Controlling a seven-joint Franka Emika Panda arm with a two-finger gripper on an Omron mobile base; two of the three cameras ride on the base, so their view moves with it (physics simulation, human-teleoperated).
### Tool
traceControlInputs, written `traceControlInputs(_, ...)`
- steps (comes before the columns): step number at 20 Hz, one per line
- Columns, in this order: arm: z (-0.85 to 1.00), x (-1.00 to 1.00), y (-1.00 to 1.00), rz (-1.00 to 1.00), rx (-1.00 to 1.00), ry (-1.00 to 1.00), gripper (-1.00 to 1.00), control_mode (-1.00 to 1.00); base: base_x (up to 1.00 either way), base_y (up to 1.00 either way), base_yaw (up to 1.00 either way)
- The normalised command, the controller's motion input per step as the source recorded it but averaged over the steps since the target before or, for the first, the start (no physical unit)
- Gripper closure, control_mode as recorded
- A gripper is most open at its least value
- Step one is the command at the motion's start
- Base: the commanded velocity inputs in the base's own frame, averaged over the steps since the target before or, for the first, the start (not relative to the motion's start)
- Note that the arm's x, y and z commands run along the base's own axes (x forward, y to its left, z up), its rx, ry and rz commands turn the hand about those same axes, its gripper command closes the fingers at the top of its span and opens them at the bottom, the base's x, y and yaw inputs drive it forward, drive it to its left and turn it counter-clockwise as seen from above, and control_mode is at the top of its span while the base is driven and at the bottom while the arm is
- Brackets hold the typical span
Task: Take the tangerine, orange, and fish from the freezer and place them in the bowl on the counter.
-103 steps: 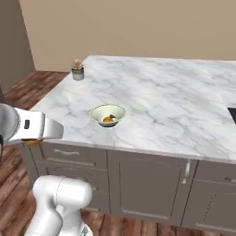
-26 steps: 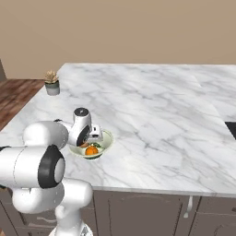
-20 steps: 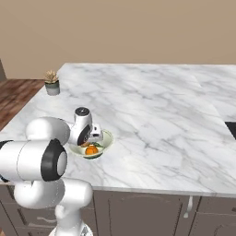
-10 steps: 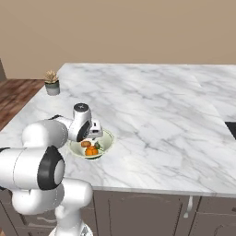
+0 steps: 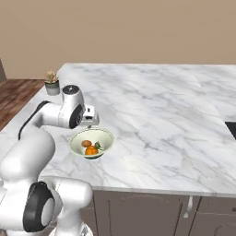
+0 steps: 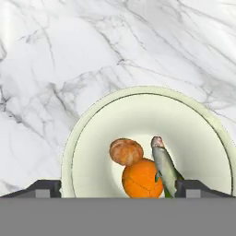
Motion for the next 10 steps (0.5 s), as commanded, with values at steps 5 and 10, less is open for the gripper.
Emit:
traceControlInputs(5, 0.86, -0.96, -0.14, -0.19, 0.0, 0.0, -1.0, -1.0, 0.0, 0.0, 0.0)
traceControlInputs(10, 0.55, -1.0, -0.02, -0.05, 0.0, -0.02, -1.0, -1.0, 0.0, 0.0, 0.0)
